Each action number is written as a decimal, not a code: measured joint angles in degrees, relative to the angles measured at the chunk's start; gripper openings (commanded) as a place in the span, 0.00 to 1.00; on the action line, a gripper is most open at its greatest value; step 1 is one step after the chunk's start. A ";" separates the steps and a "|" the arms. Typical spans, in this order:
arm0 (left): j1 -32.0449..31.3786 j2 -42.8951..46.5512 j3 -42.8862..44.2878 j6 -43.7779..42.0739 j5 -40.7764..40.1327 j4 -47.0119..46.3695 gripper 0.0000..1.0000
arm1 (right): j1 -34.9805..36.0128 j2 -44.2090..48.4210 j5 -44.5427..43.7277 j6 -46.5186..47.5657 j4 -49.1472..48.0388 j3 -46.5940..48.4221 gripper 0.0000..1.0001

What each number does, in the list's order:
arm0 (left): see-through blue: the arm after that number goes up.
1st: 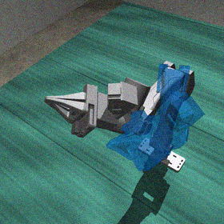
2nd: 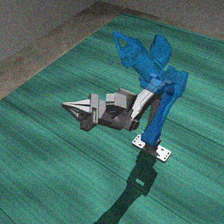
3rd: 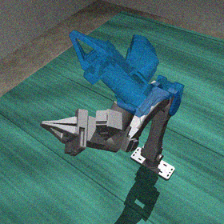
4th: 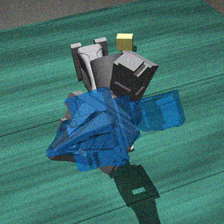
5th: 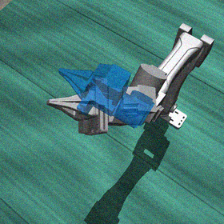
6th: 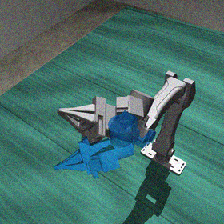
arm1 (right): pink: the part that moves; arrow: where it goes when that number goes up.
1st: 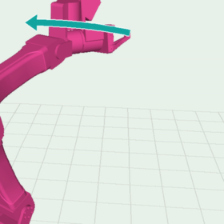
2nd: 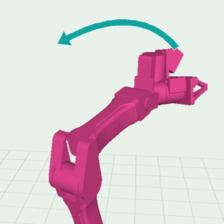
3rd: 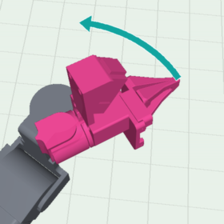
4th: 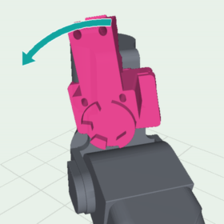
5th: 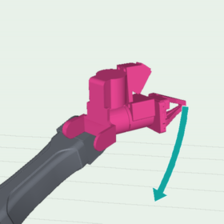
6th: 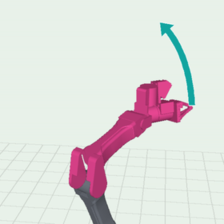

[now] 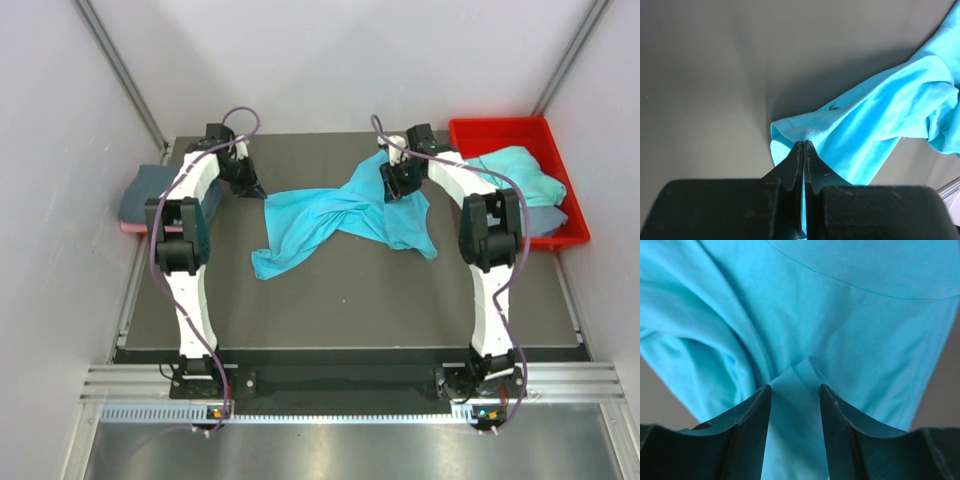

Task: Fold and stack the t-shirts
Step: Flatten the tshirt out

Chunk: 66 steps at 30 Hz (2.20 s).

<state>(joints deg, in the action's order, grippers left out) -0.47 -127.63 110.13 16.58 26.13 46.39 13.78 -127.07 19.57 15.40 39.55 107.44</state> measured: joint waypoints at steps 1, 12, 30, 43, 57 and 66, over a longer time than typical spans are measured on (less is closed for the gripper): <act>0.00 0.42 -0.31 0.00 0.00 -0.02 0.00 | 0.00 -1.36 -0.02 0.02 0.04 0.48 0.44; 0.00 1.60 -0.85 0.02 0.04 -0.11 0.00 | 0.66 -3.96 -0.24 0.52 0.42 1.49 0.05; 0.00 2.64 8.87 -2.67 0.22 -0.28 0.00 | 0.83 16.09 -4.09 1.99 0.83 1.66 0.00; 0.00 6.67 12.04 -6.69 0.00 0.00 0.00 | 0.52 30.67 -7.15 4.83 -0.42 -8.63 0.00; 0.00 7.52 9.20 -7.13 -0.02 0.20 0.00 | 10.16 -3.54 -2.34 0.87 -1.62 7.82 0.02; 0.00 7.50 7.78 -7.32 -0.02 0.37 0.00 | 10.01 -7.30 -2.97 1.97 -1.33 10.95 0.46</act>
<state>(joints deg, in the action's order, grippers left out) -0.47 -120.14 117.91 9.26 26.11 46.76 23.79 -134.37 16.60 17.37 38.22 118.39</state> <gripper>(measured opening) 0.010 0.459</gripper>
